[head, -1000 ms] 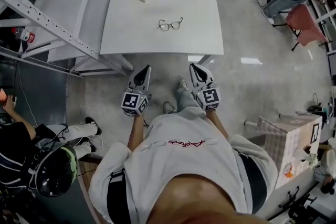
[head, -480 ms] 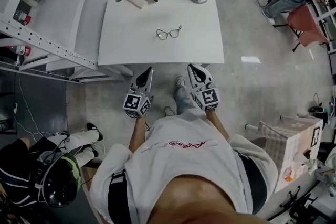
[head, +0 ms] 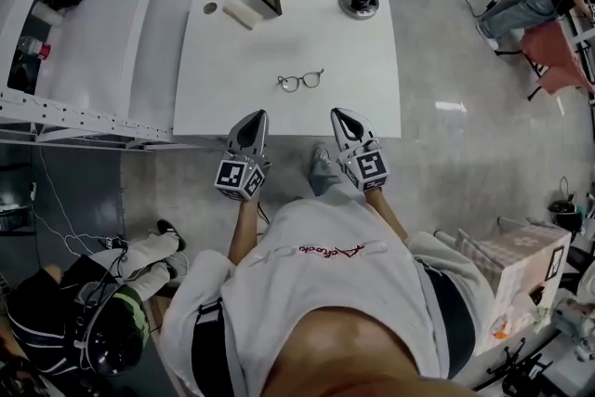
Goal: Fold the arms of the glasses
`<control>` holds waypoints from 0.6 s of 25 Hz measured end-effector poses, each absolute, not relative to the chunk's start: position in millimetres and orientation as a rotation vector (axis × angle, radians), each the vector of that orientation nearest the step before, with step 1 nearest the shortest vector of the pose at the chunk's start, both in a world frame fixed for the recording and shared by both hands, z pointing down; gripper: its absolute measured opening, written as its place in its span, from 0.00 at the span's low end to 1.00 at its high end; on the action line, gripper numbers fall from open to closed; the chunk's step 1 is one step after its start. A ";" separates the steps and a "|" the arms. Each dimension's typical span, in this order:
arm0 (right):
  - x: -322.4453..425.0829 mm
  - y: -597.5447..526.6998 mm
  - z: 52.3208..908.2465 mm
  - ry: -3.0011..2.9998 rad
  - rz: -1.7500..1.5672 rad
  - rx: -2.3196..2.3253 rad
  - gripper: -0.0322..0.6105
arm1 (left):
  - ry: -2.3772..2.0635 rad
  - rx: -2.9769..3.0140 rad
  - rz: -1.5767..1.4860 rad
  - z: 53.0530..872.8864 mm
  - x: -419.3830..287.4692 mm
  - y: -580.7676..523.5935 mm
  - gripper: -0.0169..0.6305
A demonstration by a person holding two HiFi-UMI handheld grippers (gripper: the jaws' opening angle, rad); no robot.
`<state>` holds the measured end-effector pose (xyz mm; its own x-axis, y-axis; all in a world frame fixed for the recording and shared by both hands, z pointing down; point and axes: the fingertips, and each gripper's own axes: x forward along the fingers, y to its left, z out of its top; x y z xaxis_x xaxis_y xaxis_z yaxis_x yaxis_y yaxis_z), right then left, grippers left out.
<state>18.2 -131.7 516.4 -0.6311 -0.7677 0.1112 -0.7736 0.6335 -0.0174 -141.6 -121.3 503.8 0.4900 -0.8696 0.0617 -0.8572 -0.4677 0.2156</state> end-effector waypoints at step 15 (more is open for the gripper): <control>20.9 -258.2 500.3 -2.872 0.100 1.138 0.08 | -1.620 2.468 -0.073 494.2 -127.8 -235.7 0.02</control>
<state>20.9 -258.2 500.3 -0.7276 -0.6823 0.0708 -0.6856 0.7268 -0.0414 -127.8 -235.7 494.2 0.4019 -0.9136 0.0618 -0.9043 -0.3853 0.1837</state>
